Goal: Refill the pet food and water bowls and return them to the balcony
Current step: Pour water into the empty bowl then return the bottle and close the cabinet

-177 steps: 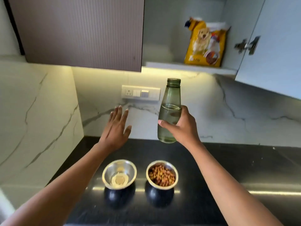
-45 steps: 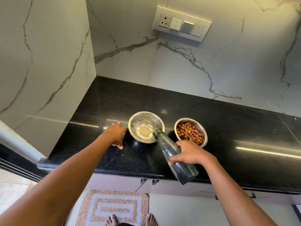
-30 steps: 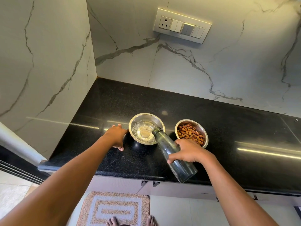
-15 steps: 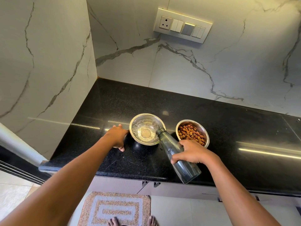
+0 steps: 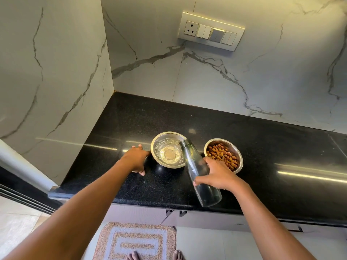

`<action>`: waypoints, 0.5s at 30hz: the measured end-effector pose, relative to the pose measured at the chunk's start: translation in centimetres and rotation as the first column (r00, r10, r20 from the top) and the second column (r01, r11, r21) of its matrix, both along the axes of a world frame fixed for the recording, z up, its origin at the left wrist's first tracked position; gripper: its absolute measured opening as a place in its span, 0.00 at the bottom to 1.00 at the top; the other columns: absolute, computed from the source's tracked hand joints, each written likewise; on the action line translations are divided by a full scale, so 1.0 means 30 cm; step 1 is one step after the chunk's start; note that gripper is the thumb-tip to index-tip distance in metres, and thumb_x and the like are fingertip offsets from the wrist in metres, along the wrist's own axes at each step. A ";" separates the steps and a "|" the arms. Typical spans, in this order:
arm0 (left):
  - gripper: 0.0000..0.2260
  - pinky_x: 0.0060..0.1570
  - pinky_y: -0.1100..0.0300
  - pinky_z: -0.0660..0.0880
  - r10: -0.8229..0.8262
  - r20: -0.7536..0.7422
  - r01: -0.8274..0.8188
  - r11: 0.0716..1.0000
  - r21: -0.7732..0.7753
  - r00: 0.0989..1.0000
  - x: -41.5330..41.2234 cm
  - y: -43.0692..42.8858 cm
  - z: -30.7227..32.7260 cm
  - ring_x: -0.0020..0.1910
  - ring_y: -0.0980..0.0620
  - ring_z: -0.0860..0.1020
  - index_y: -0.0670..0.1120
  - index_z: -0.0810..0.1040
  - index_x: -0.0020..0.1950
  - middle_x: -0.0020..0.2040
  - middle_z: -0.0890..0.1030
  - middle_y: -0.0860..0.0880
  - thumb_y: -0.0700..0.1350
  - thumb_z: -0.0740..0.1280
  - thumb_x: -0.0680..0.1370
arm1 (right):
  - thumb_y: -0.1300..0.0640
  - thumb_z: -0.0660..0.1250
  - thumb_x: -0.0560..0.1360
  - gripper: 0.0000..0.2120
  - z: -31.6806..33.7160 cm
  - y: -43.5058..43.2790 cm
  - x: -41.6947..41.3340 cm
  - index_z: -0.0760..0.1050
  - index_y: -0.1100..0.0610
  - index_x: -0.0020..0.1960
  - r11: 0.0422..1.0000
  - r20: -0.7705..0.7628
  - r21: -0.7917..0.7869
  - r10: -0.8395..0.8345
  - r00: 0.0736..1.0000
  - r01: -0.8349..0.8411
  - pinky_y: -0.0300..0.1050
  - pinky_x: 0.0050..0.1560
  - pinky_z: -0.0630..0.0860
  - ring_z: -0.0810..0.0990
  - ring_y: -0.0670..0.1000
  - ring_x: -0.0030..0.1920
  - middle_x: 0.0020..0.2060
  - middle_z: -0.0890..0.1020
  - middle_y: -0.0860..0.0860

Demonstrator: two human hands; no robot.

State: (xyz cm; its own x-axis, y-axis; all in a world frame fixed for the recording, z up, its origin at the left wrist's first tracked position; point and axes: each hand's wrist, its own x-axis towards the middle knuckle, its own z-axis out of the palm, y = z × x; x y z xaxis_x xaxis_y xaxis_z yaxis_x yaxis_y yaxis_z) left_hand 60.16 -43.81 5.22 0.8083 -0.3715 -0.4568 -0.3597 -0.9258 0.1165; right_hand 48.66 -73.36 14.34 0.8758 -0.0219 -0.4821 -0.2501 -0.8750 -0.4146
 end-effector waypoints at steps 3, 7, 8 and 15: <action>0.47 0.74 0.40 0.67 -0.011 0.024 0.011 1.000 0.000 1.000 -0.021 0.009 0.006 0.80 0.34 0.58 0.55 0.58 0.82 0.82 0.57 0.38 0.54 0.80 0.69 | 0.34 0.79 0.55 0.37 -0.027 0.016 -0.015 0.72 0.44 0.59 0.999 0.076 0.039 -0.038 0.996 0.035 0.55 0.56 0.82 0.79 0.49 0.56 0.56 0.79 0.45; 0.40 0.71 0.43 0.71 0.049 0.049 -0.045 0.996 -0.082 0.998 -0.065 0.035 0.005 0.77 0.39 0.65 0.52 0.65 0.79 0.80 0.64 0.42 0.55 0.78 0.71 | 0.35 0.80 0.57 0.37 -0.049 0.033 -0.040 0.71 0.43 0.62 0.991 0.137 0.113 -0.089 0.987 0.073 0.51 0.58 0.79 0.78 0.48 0.58 0.57 0.80 0.45; 0.36 0.69 0.46 0.73 0.084 0.055 -0.076 0.988 -0.135 0.995 -0.076 0.044 0.010 0.74 0.41 0.69 0.51 0.69 0.77 0.77 0.69 0.43 0.54 0.78 0.71 | 0.36 0.80 0.57 0.38 -0.049 0.036 -0.044 0.71 0.42 0.64 0.988 0.157 0.137 -0.099 0.983 0.078 0.49 0.57 0.77 0.78 0.48 0.59 0.58 0.80 0.44; 0.23 0.67 0.50 0.75 0.314 0.193 -0.197 0.865 -0.462 0.929 -0.088 0.056 0.149 0.67 0.45 0.79 0.46 0.74 0.74 0.69 0.80 0.44 0.45 0.69 0.79 | 0.38 0.82 0.61 0.35 0.021 0.040 -0.066 0.69 0.38 0.63 0.966 0.377 0.238 -0.184 0.908 0.097 0.45 0.55 0.73 0.76 0.43 0.58 0.57 0.78 0.39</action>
